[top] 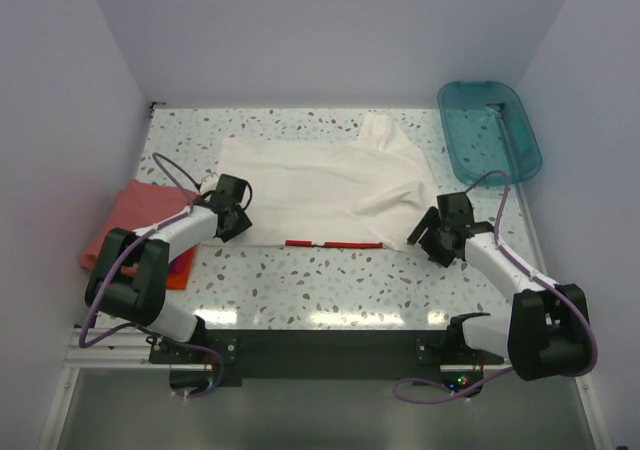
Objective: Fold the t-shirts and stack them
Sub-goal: Fold the tshirt
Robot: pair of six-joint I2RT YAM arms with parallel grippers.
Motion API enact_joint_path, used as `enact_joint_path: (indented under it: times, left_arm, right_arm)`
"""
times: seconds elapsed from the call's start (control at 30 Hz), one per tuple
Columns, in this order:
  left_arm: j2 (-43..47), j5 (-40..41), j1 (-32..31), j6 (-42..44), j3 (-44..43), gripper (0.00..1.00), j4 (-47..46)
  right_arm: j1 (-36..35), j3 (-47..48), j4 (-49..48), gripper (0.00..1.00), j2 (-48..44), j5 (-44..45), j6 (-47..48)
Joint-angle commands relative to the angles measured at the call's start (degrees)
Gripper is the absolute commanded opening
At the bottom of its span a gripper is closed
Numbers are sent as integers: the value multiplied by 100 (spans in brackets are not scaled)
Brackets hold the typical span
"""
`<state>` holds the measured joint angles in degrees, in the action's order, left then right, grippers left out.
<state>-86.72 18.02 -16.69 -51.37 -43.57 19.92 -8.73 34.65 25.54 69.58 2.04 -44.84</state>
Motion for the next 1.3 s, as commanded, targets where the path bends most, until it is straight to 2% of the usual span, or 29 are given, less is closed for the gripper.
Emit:
enact_joint_path:
  times: [0.0, 0.27, 0.3, 0.33, 0.4, 0.43, 0.5, 0.53, 0.73, 1.0, 1.07, 1.17, 1.2, 1.23, 1.27]
  left_arm:
    - [-12, 228, -10, -136, 112, 44, -191]
    - [-205, 465, -10, -285, 191, 43, -156]
    - [-231, 474, -10, -303, 209, 43, -147]
    - [-266, 492, -10, -329, 235, 42, -155]
    - [-284, 492, -10, -356, 314, 39, -173]
    - [-302, 474, -10, -373, 340, 36, -164]
    - [-284, 466, -10, -408, 454, 33, -147]
    - [-232, 448, -10, -452, 498, 31, -138]
    - [452, 149, -62, -759, 1096, 26, -33]
    - [1919, -211, -545, -1304, 1773, 26, 599]
    - [2219, -255, -686, -1384, 1852, 27, 862]
    - [2825, -387, -766, -1454, 1914, 28, 1231]
    - [3105, -439, -766, -1446, 1914, 30, 1312]
    - [3247, -457, -766, -1385, 1914, 33, 1365]
    - [3362, -466, -766, -1332, 1879, 37, 1452]
  right_arm:
    - [-23, -47, 109, 70, -77, 147, -560]
    - [82, 366, 627, 70, 600, 982, -807]
    - [100, 401, 654, 67, 679, 1034, -807]
    - [108, 428, 654, 61, 801, 1096, -807]
    - [249, 472, 654, 42, 890, 1176, -798]
    - [301, 481, 645, 22, 934, 1149, -763]
    - [529, 498, 663, 9, 935, 939, -658]
    - [609, 490, 698, 0, 908, 851, -501]
    - [1347, 279, 1197, 0, 31, 482, -183]
    - [1462, 226, 2112, 0, -1436, 402, -201]
    - [1471, 191, 2306, 6, -1631, 332, -227]
    - [1480, 199, 2438, 30, -1843, 349, -183]
    - [1480, 226, 2456, 36, -1852, 367, -148]
    - [1471, 339, 2499, 46, -1817, 367, 0]
    - [1471, 427, 2474, 48, -1790, 315, 115]
